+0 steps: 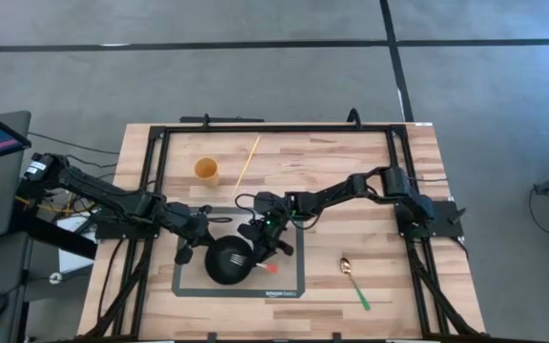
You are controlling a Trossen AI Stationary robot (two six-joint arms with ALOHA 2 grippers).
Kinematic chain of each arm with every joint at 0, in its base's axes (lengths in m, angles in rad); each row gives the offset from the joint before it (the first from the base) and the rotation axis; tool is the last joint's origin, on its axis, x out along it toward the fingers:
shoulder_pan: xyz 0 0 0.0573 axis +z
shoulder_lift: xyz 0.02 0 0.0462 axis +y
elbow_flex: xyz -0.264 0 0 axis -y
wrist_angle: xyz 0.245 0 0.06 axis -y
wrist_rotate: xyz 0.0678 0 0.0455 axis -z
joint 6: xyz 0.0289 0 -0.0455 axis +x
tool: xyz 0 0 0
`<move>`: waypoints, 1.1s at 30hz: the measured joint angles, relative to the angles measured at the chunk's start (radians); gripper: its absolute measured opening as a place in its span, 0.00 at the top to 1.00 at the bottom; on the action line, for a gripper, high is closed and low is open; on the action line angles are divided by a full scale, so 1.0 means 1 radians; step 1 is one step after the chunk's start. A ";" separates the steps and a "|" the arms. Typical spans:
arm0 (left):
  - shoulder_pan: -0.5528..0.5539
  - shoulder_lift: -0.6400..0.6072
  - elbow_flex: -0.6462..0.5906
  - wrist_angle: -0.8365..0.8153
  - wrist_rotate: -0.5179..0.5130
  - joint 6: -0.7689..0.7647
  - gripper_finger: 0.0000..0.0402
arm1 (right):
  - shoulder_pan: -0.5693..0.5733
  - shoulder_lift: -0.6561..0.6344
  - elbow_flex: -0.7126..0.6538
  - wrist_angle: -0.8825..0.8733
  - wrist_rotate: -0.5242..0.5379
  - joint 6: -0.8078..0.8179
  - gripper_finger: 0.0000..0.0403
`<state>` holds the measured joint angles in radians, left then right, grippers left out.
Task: Pick & Place Utensil
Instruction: Put the orange fork into the black bowl
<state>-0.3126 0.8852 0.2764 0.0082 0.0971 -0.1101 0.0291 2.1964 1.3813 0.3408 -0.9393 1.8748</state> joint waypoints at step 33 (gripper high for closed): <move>0.000 0.000 0.001 0.105 0.000 0.000 0.99 | 0.001 0.002 0.024 -0.032 0.020 0.012 0.87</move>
<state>-0.3130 0.8856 0.2771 0.1131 0.0975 -0.1101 0.0304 2.1983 1.4052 0.3084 -0.9193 1.8869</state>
